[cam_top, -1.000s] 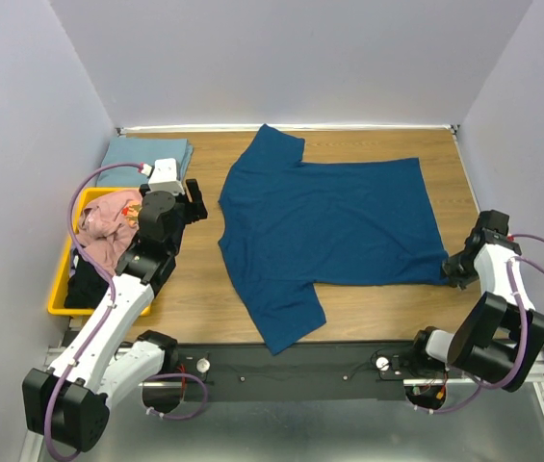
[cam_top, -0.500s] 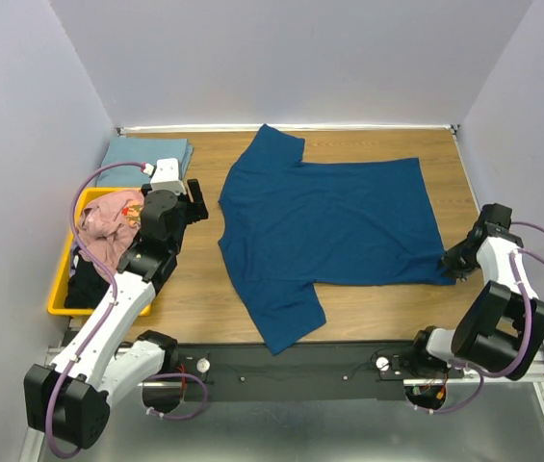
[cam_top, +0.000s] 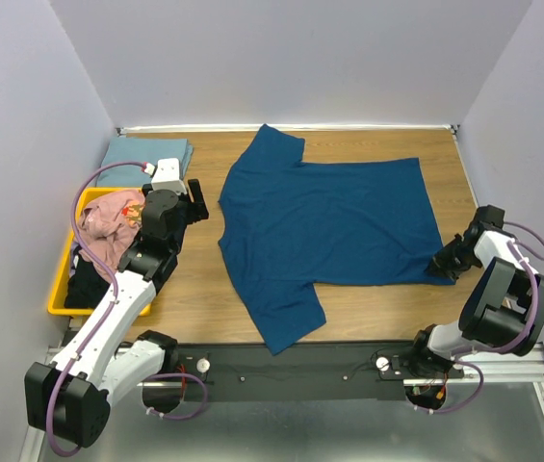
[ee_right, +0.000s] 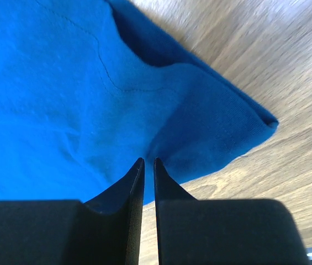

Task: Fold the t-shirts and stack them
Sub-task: Flatten the tshirt out

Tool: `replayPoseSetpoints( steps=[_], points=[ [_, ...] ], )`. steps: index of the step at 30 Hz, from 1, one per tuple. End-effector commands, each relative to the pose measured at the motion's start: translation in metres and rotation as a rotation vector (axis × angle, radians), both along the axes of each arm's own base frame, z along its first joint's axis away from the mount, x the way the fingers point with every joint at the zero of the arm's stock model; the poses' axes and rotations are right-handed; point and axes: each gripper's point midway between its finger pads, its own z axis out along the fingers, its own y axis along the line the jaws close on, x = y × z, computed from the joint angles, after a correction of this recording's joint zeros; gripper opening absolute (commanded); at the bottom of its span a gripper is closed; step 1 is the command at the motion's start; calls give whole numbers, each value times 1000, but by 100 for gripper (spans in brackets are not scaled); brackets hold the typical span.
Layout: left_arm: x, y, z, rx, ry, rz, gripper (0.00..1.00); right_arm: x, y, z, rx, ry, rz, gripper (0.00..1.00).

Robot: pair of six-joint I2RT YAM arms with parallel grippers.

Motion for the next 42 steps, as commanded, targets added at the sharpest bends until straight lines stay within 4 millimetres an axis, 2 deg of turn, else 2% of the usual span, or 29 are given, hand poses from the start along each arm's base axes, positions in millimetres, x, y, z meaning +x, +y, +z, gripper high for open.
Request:
replayPoseSetpoints(
  steps=[1, 7, 14, 19, 23, 25, 26, 27, 29, 30, 31, 33, 34, 38, 39, 40, 42],
  points=[
    [0, 3, -6, 18, 16, 14, 76, -8, 9, -3, 44, 15, 5, 18],
    [-1, 2, -7, 18, 19, 9, 76, -33, 8, -7, 24, 128, -48, 18],
    [-1, 1, -6, 16, 16, 6, 76, -49, 7, -5, 4, 193, -57, 19],
    [-1, 0, -6, 16, 16, -1, 76, -56, 14, -10, 37, 221, -45, 20],
    [0, -6, -9, 5, 21, -33, 76, -37, 3, 6, -11, 138, -35, 20],
    [1, -18, -17, -11, 43, -94, 77, -13, -8, 31, -62, 21, -21, 20],
    [1, -29, -27, -21, 77, -146, 76, 2, -13, 48, -84, -55, -14, 20],
    [1, -29, -26, -21, 76, -147, 76, 3, -11, 49, -76, -59, -8, 21],
    [0, -47, -46, -45, 153, -228, 76, 20, -10, 63, -93, -122, 18, 22],
    [-2, -53, -52, -56, 183, -255, 76, 28, 0, 66, -91, -140, 56, 23],
    [-5, -62, -66, -80, 246, -290, 75, 37, 1, 70, -107, -168, 73, 24],
    [-12, -75, -80, -108, 311, -340, 74, 48, 12, 73, -141, -184, 127, 25],
    [-16, -79, -93, -120, 365, -349, 73, 58, 13, 76, -164, -201, 146, 26],
    [-20, -81, -128, -124, 484, -331, 69, 86, 28, 74, -211, -226, 255, 31],
    [-20, -82, -134, -127, 506, -331, 68, 91, 29, 72, -216, -225, 268, 32],
    [-20, -84, -148, -127, 551, -327, 67, 98, 30, 72, -223, -239, 278, 33],
    [-18, -85, -159, -140, 594, -308, 63, 109, 34, 65, -225, -237, 301, 35]
  ],
)
